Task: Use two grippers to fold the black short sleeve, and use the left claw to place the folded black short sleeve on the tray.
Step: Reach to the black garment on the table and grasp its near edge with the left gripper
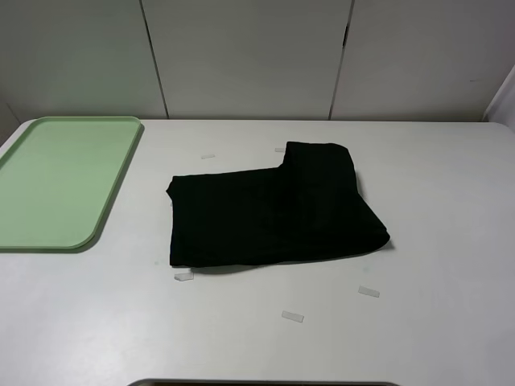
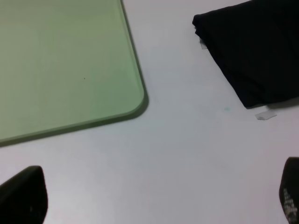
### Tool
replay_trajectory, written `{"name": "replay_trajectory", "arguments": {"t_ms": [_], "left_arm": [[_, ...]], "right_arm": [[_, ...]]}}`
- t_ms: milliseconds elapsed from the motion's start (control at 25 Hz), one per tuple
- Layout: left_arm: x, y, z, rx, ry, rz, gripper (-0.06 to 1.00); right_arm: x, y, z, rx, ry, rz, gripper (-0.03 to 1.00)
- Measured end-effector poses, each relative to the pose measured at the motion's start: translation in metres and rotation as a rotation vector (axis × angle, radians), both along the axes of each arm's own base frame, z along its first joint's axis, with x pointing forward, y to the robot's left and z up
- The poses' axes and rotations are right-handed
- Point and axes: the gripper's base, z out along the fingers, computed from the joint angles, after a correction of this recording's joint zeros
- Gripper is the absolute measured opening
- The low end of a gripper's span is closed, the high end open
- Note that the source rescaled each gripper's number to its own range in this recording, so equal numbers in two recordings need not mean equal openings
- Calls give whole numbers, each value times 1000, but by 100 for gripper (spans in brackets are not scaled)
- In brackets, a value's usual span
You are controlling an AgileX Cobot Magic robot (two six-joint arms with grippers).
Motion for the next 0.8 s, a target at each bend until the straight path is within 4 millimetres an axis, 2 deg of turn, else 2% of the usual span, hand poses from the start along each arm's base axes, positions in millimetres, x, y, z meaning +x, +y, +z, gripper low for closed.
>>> {"name": "replay_trajectory", "arguments": {"t_ms": [200, 560, 800], "left_arm": [[0, 0, 0, 0, 0, 0, 100], [0, 0, 0, 0, 0, 0, 100], [0, 0, 0, 0, 0, 0, 100]], "right_arm": [[0, 0, 0, 1, 0, -14, 100], [-1, 1, 0, 1, 0, -254, 100], [-1, 1, 0, 1, 0, -310, 100]]}}
